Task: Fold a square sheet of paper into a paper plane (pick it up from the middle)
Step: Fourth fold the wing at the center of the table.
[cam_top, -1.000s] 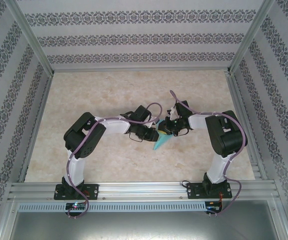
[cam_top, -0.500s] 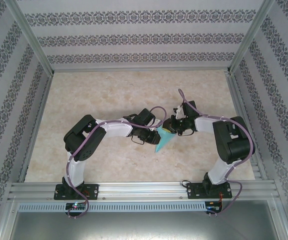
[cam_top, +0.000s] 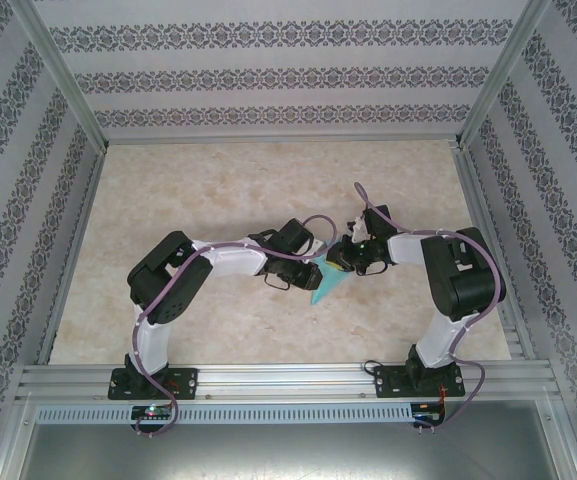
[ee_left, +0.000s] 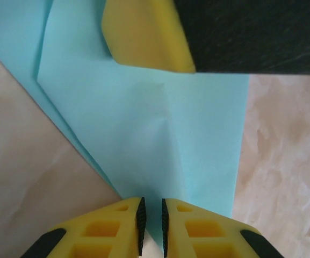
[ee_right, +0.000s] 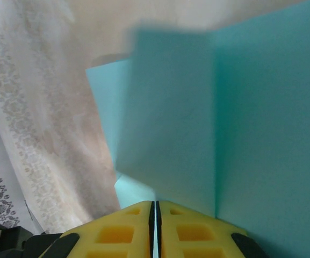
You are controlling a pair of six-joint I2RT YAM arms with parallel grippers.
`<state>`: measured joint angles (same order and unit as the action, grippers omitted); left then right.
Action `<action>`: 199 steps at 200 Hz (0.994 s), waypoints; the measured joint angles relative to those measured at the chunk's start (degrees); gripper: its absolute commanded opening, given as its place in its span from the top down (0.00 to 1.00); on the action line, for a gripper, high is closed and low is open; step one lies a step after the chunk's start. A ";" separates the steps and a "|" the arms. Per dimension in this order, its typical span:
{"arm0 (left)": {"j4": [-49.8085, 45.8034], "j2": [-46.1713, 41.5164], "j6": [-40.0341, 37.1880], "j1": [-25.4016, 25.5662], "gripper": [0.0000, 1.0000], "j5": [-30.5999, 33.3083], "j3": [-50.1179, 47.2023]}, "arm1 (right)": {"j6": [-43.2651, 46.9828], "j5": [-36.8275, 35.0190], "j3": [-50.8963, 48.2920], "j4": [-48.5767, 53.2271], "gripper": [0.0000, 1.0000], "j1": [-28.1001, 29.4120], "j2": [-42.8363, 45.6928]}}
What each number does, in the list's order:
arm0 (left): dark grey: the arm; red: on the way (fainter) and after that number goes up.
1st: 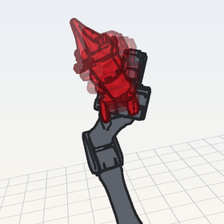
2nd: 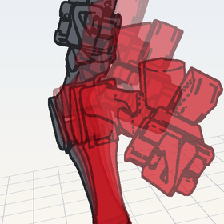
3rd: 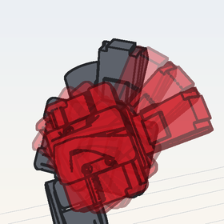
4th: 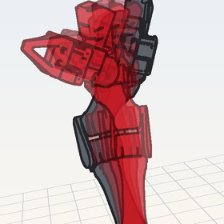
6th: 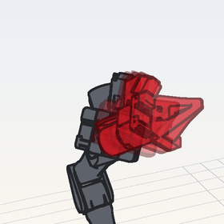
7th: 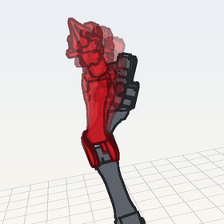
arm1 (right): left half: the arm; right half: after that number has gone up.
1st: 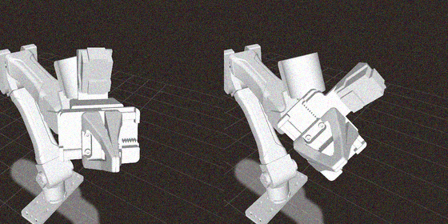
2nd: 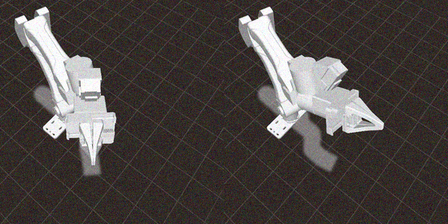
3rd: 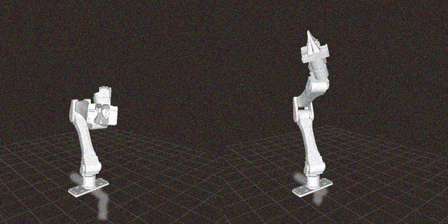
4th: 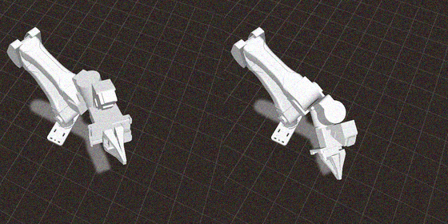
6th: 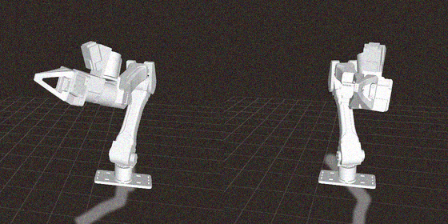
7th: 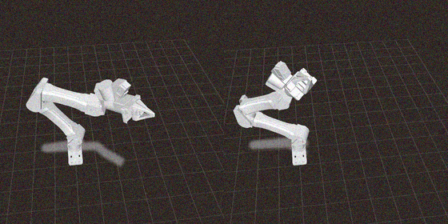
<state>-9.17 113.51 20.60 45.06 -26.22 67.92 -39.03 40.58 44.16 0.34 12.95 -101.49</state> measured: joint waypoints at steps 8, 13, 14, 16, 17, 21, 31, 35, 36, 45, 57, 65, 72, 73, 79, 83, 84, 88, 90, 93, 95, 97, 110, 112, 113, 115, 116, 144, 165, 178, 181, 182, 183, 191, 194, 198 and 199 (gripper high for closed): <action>0.04 0.00 -0.42 0.02 0.80 0.22 -0.11 | 0.00 -0.02 0.02 0.00 0.87 -0.09 -0.04; 0.15 -0.07 -0.74 0.11 0.80 0.46 -0.22 | 0.00 -0.02 0.02 0.00 0.87 -0.09 -0.04; 0.15 -0.07 -0.76 0.13 0.80 0.50 -0.24 | 0.00 -0.04 0.02 0.00 0.87 -0.09 -0.04; 0.24 -0.13 -0.92 0.20 0.80 0.81 -0.35 | 0.00 -0.04 0.02 -0.02 0.87 -0.09 -0.02; 0.39 -0.17 -1.01 0.24 0.80 0.94 -0.42 | 0.00 -0.04 0.02 -0.02 0.87 -0.09 -0.02; 0.57 -0.31 -1.22 0.33 0.80 1.20 -0.63 | -0.02 -0.04 0.02 -0.04 0.87 -0.11 -0.02; 1.31 -0.74 -1.86 0.74 0.80 2.34 -1.33 | -0.13 -0.02 0.02 -0.17 0.87 -0.11 -0.02; 1.62 -0.90 -2.16 0.94 0.80 2.75 -1.55 | -0.24 -0.04 0.02 -0.17 0.87 -0.11 -0.02; 1.62 -0.90 -2.23 0.98 0.80 2.82 -1.60 | -0.24 -0.04 0.02 -0.17 0.87 -0.11 -0.02; 2.01 -1.03 -2.73 1.18 0.80 3.45 -1.81 | -0.28 -0.11 0.04 -0.17 0.87 -0.11 0.00; 2.05 -1.03 -3.50 1.33 0.80 3.98 -1.81 | -0.48 -0.46 0.15 -0.09 0.87 -0.11 0.09; 2.05 -1.03 -3.91 1.42 0.80 4.26 -1.81 | -0.59 -0.66 0.37 0.11 0.87 -0.09 0.09; 2.16 -1.03 -4.17 1.44 0.80 4.31 -1.88 | -0.72 -0.90 0.59 0.24 0.87 -0.09 0.09; 2.21 -1.03 -4.17 1.44 0.80 4.35 -1.95 | -0.72 -0.94 0.66 0.28 0.87 -0.11 0.09; 2.38 -1.07 -4.42 1.44 0.80 4.42 -2.08 | -0.81 -1.20 0.87 0.28 0.88 -0.11 0.07; 2.43 -1.07 -4.61 1.44 0.80 4.44 -2.12 | -0.92 -1.40 1.09 0.28 0.88 -0.11 0.07; 2.45 -1.09 -4.66 1.44 0.80 4.44 -2.14 | -0.92 -1.42 1.11 0.28 0.88 -0.11 0.07; 2.51 -1.09 -4.85 1.46 0.80 4.46 -2.19 | -0.98 -1.60 1.31 0.24 0.87 -0.11 0.04; 2.56 -1.11 -4.98 1.46 0.80 4.48 -2.21 | -1.01 -1.64 1.40 0.26 0.87 -0.11 0.04; 2.60 -1.11 -5.11 1.46 0.80 4.48 -2.23 | -1.11 -1.75 1.53 0.26 0.87 -0.11 0.02; 2.62 -1.11 -5.27 1.46 0.80 4.50 -2.25 | -1.11 -1.81 1.64 0.26 0.87 -0.11 0.00; 2.62 -1.14 -5.29 1.46 0.80 4.50 -2.29 | -1.14 -1.90 1.77 0.24 0.87 -0.11 -0.04; 2.80 -1.18 -5.86 1.49 0.80 4.68 -2.45 | -1.16 -2.21 2.51 0.26 0.88 -0.42 -0.44; 2.82 -1.20 -5.92 1.51 0.80 4.68 -2.45 | -1.14 -2.23 2.67 0.28 0.87 -0.46 -0.52; 2.82 -1.20 -5.99 1.51 0.80 4.70 -2.45 | -1.16 -2.23 2.71 0.28 0.87 -0.48 -0.55; 2.82 -1.20 -6.08 1.51 0.80 4.74 -2.45 | -1.11 -2.34 2.84 0.28 0.87 -0.52 -0.63; 2.82 -1.20 -6.14 1.51 0.80 4.72 -2.45 | -1.11 -2.40 2.91 0.31 0.88 -0.57 -0.68; 2.80 -1.29 -7.21 1.84 0.80 5.53 -2.45 | -0.44 -4.00 5.42 1.62 0.88 -1.53 -2.51; 2.80 -1.29 -7.93 1.84 0.80 5.66 -2.45 | 0.42 -4.07 6.99 3.06 0.88 -1.99 -3.98; 2.78 -1.29 -8.33 1.88 0.80 5.75 -2.45 | 1.07 -4.09 8.02 4.48 0.88 -1.97 -4.42; 2.80 -1.29 -8.44 1.88 0.81 5.75 -2.45 | 1.20 -4.11 8.26 4.74 0.88 -1.97 -4.50; 2.78 -1.29 -8.44 1.88 0.81 5.75 -2.45 | 1.38 -4.11 8.35 4.98 0.88 -1.97 -4.55; 2.78 -1.29 -8.44 1.88 0.81 5.75 -2.45 | 1.44 -4.11 8.41 5.07 0.88 -1.97 -4.59; 2.78 -1.29 -8.55 1.88 0.81 5.77 -2.45 | 1.81 -4.09 9.03 5.84 0.88 -1.99 -4.87; 2.78 -1.29 -8.63 1.88 0.81 5.77 -2.45 | 1.95 -4.09 9.22 6.10 0.88 -1.99 -4.96; 2.78 -1.29 -8.68 1.88 0.80 5.77 -2.45 | 2.08 -4.09 9.51 6.54 0.88 -1.99 -5.09; 2.78 -1.29 -8.68 1.88 0.80 5.77 -2.45 | 2.12 -4.09 9.53 6.60 0.88 -2.01 -5.09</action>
<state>-6.39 112.22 11.92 46.94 -20.45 65.47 -36.91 36.49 53.69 6.94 10.94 -106.59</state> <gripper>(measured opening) 0.196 0.124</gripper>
